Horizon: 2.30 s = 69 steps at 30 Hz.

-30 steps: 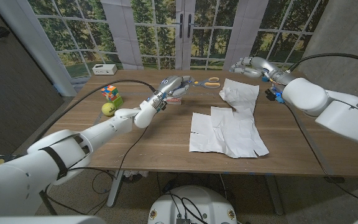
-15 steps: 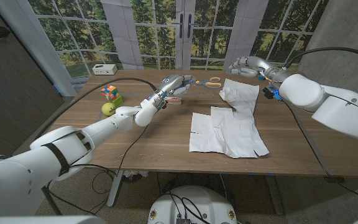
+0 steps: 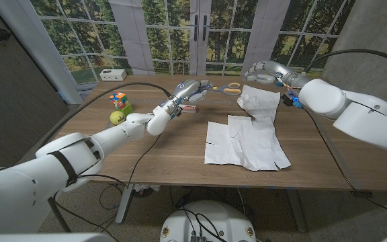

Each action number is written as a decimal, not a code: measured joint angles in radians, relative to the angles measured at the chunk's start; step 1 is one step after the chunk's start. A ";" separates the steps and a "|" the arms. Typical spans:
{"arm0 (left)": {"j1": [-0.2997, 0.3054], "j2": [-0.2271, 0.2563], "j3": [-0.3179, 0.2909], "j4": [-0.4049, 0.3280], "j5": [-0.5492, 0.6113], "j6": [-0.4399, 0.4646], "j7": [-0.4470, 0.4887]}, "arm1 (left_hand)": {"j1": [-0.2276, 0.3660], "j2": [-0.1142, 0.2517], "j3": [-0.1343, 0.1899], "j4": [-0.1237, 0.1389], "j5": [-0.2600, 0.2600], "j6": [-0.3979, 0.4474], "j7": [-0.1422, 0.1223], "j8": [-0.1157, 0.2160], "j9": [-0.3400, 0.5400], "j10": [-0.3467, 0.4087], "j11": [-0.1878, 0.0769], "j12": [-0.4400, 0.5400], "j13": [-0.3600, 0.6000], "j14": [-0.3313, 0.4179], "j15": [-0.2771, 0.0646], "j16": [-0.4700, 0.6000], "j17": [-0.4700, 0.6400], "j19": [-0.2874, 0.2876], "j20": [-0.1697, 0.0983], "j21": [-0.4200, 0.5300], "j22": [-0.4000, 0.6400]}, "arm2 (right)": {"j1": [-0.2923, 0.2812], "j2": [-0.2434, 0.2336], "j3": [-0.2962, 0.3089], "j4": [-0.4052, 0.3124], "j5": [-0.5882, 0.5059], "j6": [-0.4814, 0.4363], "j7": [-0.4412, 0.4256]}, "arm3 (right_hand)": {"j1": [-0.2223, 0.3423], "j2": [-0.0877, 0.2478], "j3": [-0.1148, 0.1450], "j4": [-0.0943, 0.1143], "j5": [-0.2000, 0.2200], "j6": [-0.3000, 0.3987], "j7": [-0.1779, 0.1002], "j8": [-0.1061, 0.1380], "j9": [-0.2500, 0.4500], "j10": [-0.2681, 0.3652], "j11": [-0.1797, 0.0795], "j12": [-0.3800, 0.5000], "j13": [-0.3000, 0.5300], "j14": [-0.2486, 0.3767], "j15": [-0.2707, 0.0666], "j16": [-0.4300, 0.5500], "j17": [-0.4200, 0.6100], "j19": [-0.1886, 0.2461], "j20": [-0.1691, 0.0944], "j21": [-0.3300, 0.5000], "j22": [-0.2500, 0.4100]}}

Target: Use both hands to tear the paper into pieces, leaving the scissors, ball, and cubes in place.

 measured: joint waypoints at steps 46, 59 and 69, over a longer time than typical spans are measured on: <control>-0.001 -0.006 0.022 -0.013 0.026 0.018 0.021 | 0.000 0.000 0.000 0.000 0.000 0.009 -0.002 0.000 -0.017 0.000 0.000 0.000 0.000 0.000 0.000 0.000 0.000 -0.003 0.003 0.000 0.007 | 0.101 -0.010 -0.107 -0.033 -0.079 -0.080 0.125 | 0.047 -0.016 0.029 0.006 -0.017 0.019 0.072 0.005 0.010 0.028 0.054 0.006 0.000 0.002 0.034 0.008 0.000 0.000 0.017 0.000 -0.003; -0.004 -0.016 0.031 0.006 0.025 0.005 0.036 | 0.000 0.000 -0.003 -0.003 0.000 0.009 -0.002 0.000 -0.018 0.000 0.000 0.000 0.000 0.000 0.000 0.000 0.000 -0.005 0.002 0.000 0.004 | 0.132 -0.002 -0.141 -0.026 -0.104 -0.089 0.159 | 0.052 -0.022 0.034 0.010 -0.017 0.004 0.067 0.000 0.010 0.021 0.053 0.006 0.000 0.002 0.034 0.003 0.002 0.000 0.017 0.000 -0.003; -0.009 -0.022 0.036 0.015 0.022 -0.001 0.044 | 0.000 0.000 -0.003 -0.003 0.000 0.007 0.000 0.007 -0.018 0.000 0.000 0.000 0.000 0.000 0.000 0.000 0.000 -0.005 0.002 0.000 0.003 | 0.153 0.010 -0.164 -0.018 -0.125 -0.096 0.183 | 0.052 -0.022 0.034 0.010 -0.017 0.003 0.068 -0.003 0.010 0.021 0.053 0.006 0.000 0.002 0.034 0.003 0.003 0.000 0.017 0.000 -0.003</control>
